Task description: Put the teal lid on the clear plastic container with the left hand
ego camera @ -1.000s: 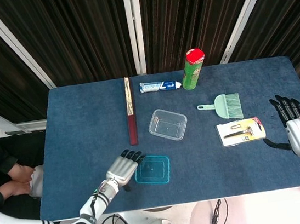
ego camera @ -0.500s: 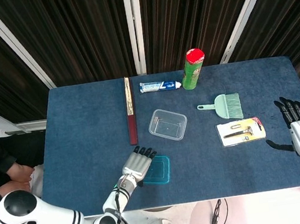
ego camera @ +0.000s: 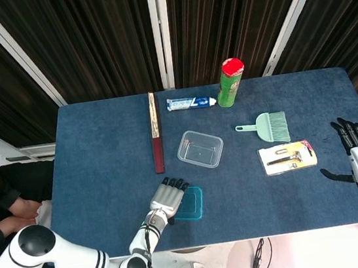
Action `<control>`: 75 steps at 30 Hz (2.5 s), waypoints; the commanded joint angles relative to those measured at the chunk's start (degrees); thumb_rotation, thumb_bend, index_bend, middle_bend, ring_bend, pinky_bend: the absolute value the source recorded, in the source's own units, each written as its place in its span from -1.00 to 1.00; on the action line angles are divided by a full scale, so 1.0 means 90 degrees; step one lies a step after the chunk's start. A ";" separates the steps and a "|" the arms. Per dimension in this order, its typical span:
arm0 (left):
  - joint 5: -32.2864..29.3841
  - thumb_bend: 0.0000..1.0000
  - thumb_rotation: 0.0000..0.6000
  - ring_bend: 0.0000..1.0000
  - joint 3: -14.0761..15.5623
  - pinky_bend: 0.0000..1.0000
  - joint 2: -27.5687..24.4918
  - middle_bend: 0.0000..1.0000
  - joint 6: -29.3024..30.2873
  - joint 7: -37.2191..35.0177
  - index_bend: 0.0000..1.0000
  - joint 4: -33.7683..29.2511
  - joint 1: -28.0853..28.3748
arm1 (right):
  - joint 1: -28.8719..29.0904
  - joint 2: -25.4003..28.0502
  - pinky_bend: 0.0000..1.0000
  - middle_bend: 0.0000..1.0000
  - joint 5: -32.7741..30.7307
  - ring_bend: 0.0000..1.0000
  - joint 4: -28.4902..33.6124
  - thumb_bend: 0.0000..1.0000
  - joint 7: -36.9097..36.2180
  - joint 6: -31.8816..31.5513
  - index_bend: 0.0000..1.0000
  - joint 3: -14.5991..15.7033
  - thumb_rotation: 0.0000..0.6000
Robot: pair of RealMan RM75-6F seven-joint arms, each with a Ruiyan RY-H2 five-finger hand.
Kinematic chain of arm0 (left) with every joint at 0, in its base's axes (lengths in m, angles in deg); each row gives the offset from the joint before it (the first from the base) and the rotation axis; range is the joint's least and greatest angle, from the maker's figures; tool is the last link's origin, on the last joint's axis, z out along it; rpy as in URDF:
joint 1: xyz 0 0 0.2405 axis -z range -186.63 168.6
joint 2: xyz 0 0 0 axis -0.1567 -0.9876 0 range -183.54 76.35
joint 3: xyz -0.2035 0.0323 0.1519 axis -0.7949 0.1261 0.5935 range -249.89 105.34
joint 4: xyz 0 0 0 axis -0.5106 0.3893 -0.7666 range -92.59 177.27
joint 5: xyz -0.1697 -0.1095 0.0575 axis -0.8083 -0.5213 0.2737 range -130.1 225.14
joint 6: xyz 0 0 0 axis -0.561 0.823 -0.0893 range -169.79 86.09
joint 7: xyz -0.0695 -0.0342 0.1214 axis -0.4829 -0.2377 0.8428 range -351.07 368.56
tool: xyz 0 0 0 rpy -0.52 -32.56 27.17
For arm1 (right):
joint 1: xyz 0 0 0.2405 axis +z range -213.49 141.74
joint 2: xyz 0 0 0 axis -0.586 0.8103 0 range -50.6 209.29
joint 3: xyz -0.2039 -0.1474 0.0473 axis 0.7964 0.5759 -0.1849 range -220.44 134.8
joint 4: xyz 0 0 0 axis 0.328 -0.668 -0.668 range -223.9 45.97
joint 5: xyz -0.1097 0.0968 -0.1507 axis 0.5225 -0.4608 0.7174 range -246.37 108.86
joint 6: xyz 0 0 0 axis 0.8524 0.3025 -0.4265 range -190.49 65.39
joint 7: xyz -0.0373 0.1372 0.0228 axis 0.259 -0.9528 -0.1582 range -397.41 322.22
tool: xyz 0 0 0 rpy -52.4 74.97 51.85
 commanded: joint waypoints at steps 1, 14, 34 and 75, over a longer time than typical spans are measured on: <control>-0.0040 -0.94 1.00 -1.00 0.0013 -1.00 0.0044 -1.00 0.0025 -0.0017 -1.00 0.0034 0.0022 | -0.0011 0.0004 -1.00 -1.00 0.0017 -1.00 -0.0008 -0.95 -0.0022 -0.0003 -1.00 -0.0004 1.00; -0.0223 -0.94 1.00 -1.00 -0.0005 -1.00 0.0148 -1.00 -0.0038 -0.0054 -1.00 0.0259 0.0095 | -0.0057 -0.0024 -1.00 -1.00 0.0085 -1.00 -0.0078 -0.94 -0.0174 0.0024 -1.00 -0.0014 1.00; 0.1289 -0.76 1.00 -0.83 0.0295 -0.69 -0.0185 -0.52 0.0026 -0.0635 -0.39 0.0147 -0.0235 | -0.0072 -0.0038 -1.00 -1.00 0.0225 -1.00 -0.0018 -0.94 -0.0159 -0.0012 -1.00 -0.0044 1.00; 0.1990 -0.77 1.00 -0.90 0.0241 -0.93 -0.0533 -0.57 -0.5399 -0.3621 -0.45 0.4934 0.2663 | -0.0335 0.0201 -1.00 -1.00 -0.0108 -1.00 0.0694 -0.94 0.0452 -0.0158 -1.00 -0.0146 1.00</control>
